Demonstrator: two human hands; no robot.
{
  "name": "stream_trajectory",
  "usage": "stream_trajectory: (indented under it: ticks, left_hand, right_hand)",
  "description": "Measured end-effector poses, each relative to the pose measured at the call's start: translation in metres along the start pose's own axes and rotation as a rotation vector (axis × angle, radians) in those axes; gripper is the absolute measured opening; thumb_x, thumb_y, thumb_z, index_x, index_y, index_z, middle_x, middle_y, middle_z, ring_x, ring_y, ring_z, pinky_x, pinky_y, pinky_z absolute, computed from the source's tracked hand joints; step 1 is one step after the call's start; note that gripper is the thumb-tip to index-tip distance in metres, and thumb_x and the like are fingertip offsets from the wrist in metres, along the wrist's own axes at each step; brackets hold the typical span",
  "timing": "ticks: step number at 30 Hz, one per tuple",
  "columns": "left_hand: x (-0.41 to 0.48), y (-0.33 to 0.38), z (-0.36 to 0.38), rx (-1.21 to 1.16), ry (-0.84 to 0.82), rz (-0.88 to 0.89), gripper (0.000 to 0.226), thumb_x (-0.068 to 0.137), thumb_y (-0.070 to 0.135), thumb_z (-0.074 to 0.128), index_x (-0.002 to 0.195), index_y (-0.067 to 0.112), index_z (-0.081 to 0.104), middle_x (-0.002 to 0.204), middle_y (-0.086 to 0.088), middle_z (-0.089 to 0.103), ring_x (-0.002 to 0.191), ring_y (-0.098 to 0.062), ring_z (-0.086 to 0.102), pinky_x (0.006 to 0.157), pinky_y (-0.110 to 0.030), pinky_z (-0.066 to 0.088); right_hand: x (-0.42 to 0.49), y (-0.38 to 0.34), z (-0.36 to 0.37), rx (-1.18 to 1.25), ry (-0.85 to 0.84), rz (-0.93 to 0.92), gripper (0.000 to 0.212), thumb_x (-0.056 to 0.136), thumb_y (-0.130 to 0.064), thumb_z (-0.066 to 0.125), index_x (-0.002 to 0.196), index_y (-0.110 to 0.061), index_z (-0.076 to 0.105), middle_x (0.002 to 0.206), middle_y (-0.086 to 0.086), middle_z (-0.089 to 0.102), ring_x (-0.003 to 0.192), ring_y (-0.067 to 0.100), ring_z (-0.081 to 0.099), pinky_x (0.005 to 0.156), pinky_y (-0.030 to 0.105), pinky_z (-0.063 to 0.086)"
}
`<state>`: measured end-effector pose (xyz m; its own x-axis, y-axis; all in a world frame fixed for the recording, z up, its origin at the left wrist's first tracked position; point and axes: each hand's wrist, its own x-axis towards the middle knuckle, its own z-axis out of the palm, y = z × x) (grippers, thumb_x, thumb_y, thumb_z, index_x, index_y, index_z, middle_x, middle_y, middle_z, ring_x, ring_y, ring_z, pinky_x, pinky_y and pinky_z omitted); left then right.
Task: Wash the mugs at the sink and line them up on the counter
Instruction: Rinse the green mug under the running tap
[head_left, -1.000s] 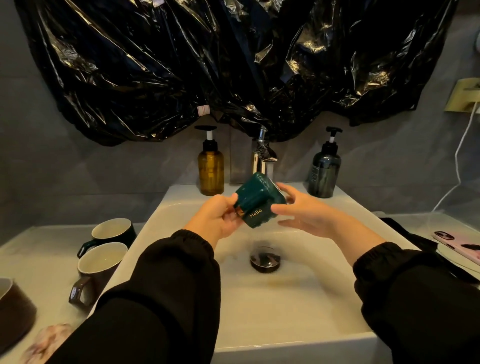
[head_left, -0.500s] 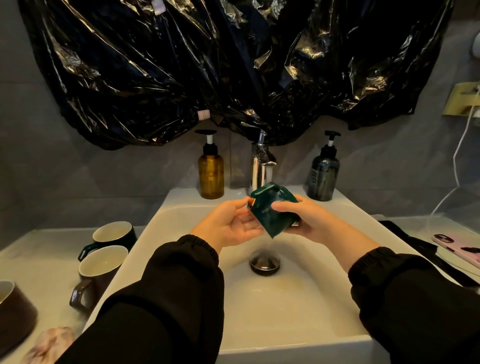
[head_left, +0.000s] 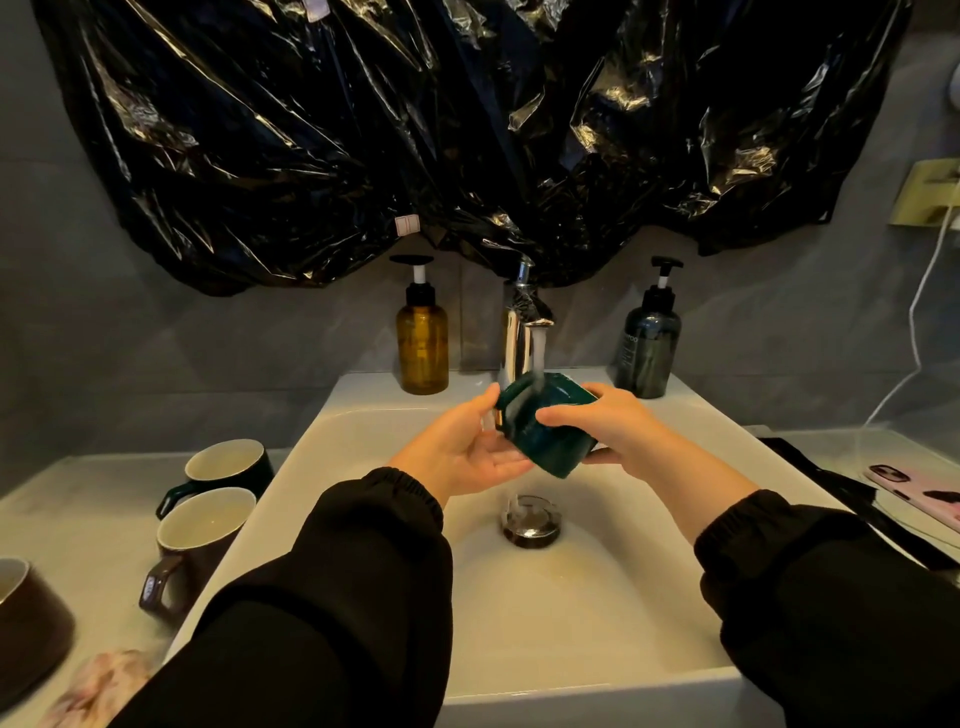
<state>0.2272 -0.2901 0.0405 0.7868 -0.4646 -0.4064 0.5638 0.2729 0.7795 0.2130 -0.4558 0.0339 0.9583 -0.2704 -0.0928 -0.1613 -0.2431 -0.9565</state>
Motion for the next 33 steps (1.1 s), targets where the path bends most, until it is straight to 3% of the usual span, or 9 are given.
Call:
stream_trajectory:
  ticks: [4,8,13,17,19,22,27,31,33]
  left_hand:
    - [0.0,0.001,-0.001,0.04,0.046,0.015,0.031,0.091,0.037,0.057,0.107,0.01,0.057,0.113,-0.023,0.058,0.103,-0.04,0.056,0.081,-0.048,0.051]
    - [0.012,0.001,-0.005,0.401,0.184,0.198,0.045,0.096,0.04,0.048,0.134,0.015,0.048,0.138,-0.009,0.043,0.126,-0.034,0.043,0.098,-0.046,0.042]
    - [0.016,-0.002,-0.006,0.425,0.228,0.349,0.027,0.101,0.03,0.039,0.116,0.013,0.053,0.121,-0.009,0.06,0.109,-0.027,0.059,0.091,-0.042,0.051]
    - [0.017,-0.002,-0.006,0.351,0.252,0.354,0.032,0.103,0.03,0.034,0.117,0.009,0.054,0.115,-0.012,0.063,0.107,-0.03,0.06,0.083,-0.04,0.052]
    - [0.015,0.0,-0.005,0.257,0.269,0.328,0.028,0.103,0.029,0.034,0.104,0.009,0.053,0.109,-0.013,0.062,0.108,-0.032,0.059,0.082,-0.042,0.051]
    - [0.014,0.003,-0.003,0.126,0.263,0.282,0.026,0.103,0.029,0.034,0.094,0.009,0.048,0.112,-0.015,0.06,0.109,-0.033,0.057,0.085,-0.046,0.05]
    - [0.013,0.004,-0.005,0.093,0.299,0.27,0.034,0.103,0.029,0.032,0.124,0.007,0.047,0.122,-0.016,0.056,0.113,-0.035,0.054,0.095,-0.048,0.047]
    - [0.013,0.003,-0.013,0.102,0.326,0.277,0.04,0.104,0.03,0.03,0.131,0.004,0.043,0.129,-0.019,0.055,0.116,-0.037,0.054,0.084,-0.044,0.049]
    - [0.012,0.004,-0.014,0.087,0.309,0.275,0.038,0.103,0.029,0.032,0.129,0.003,0.044,0.128,-0.02,0.055,0.114,-0.037,0.054,0.081,-0.045,0.049]
  right_hand:
    - [0.0,-0.004,0.011,-0.223,0.076,-0.104,0.077,0.062,-0.031,0.085,0.129,-0.021,0.049,0.116,0.002,0.059,0.099,0.021,0.056,0.075,0.034,0.054]
    - [-0.003,-0.007,0.02,-0.383,0.146,-0.199,0.096,0.06,-0.039,0.086,0.141,-0.016,0.039,0.129,0.003,0.052,0.109,0.022,0.053,0.087,0.035,0.053]
    - [-0.001,-0.005,0.024,-0.431,0.203,-0.268,0.108,0.06,-0.049,0.084,0.147,-0.022,0.027,0.142,0.004,0.044,0.125,0.025,0.046,0.098,0.04,0.048]
    - [0.0,-0.003,0.016,-0.337,0.125,-0.349,0.106,0.066,-0.042,0.084,0.149,-0.025,0.021,0.148,0.002,0.036,0.132,0.024,0.04,0.105,0.041,0.041]
    - [0.001,-0.001,0.011,-0.245,0.022,-0.313,0.106,0.068,-0.036,0.084,0.149,-0.027,0.017,0.147,-0.001,0.036,0.131,0.021,0.041,0.106,0.041,0.04]
    - [0.002,0.0,0.009,-0.031,-0.154,-0.263,0.086,0.071,-0.026,0.083,0.139,-0.027,0.031,0.135,-0.005,0.05,0.12,0.016,0.051,0.102,0.035,0.044]
    - [0.005,0.001,0.012,0.083,-0.289,-0.222,0.059,0.079,-0.014,0.076,0.124,-0.028,0.041,0.118,-0.006,0.058,0.108,0.01,0.057,0.087,0.027,0.047]
    - [0.008,0.005,0.022,0.067,-0.281,-0.193,0.049,0.08,-0.015,0.075,0.115,-0.032,0.044,0.112,-0.007,0.059,0.108,0.016,0.057,0.094,0.037,0.045]
    - [0.009,0.004,0.022,0.116,-0.282,-0.163,0.056,0.077,-0.014,0.078,0.12,-0.028,0.045,0.113,-0.006,0.059,0.111,0.02,0.056,0.099,0.041,0.043]
